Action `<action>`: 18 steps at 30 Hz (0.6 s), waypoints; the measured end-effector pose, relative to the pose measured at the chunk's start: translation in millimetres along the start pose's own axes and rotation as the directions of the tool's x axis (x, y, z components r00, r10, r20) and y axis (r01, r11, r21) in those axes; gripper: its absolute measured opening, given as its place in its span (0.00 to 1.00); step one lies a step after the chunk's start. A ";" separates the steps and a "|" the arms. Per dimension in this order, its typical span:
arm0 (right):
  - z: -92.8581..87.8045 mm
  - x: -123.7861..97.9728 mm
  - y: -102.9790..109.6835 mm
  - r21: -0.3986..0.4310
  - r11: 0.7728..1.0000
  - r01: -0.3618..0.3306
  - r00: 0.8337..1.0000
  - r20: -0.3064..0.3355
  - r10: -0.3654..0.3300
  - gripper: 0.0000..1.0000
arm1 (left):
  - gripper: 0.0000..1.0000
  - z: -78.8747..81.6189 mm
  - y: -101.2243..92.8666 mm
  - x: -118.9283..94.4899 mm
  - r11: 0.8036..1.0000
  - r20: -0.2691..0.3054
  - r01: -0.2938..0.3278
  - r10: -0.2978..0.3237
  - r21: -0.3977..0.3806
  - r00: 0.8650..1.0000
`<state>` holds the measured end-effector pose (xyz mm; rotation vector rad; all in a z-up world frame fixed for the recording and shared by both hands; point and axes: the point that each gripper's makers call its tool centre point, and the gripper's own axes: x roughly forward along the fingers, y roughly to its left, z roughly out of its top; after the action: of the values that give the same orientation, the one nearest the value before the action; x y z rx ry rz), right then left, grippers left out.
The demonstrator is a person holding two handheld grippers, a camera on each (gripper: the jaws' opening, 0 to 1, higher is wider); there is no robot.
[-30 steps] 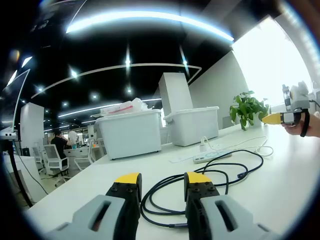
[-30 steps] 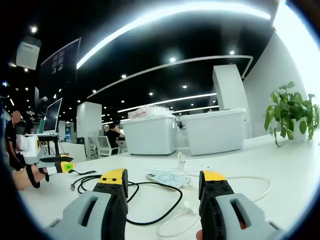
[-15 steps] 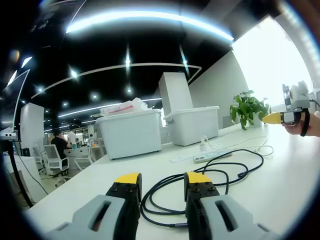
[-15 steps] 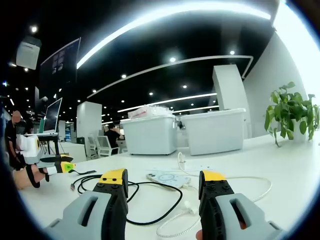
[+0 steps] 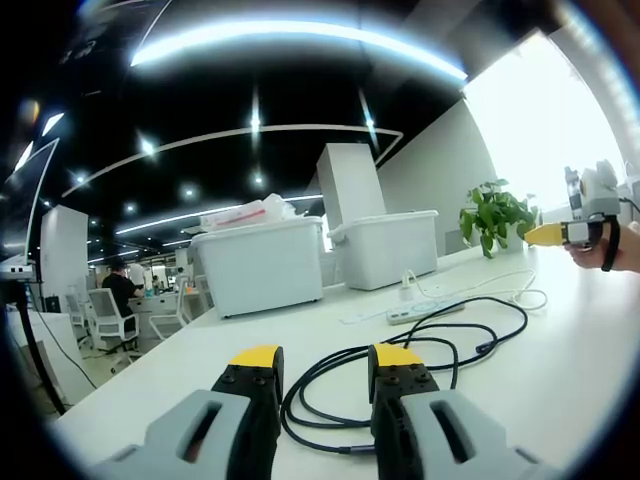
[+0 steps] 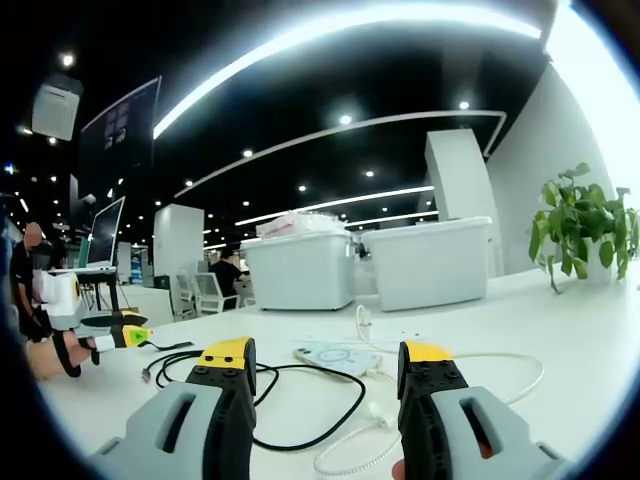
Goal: Coil the Type-C to USB data cable on the desktop and secure it with Velcro straps.
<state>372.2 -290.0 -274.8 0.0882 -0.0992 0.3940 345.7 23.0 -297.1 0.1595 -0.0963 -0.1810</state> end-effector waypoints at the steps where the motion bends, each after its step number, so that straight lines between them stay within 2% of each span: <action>1: 0.1 -0.1 0.1 0.000 1.000 0.000 1.000 0.000 0.000 0.57 | 0.35 0.0 -0.1 0.0 1.000 0.000 0.000 0.000 0.002 1.000; 18: 0.0 0.6 -0.9 -0.005 1.000 0.003 1.000 -0.001 -0.003 0.57 | 0.35 -0.1 0.5 0.0 1.000 -0.002 -0.001 0.001 0.005 1.000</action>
<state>373.1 -290.5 -274.8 0.0837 -0.0991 0.3904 345.9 23.5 -297.1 0.1647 -0.0947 -0.1794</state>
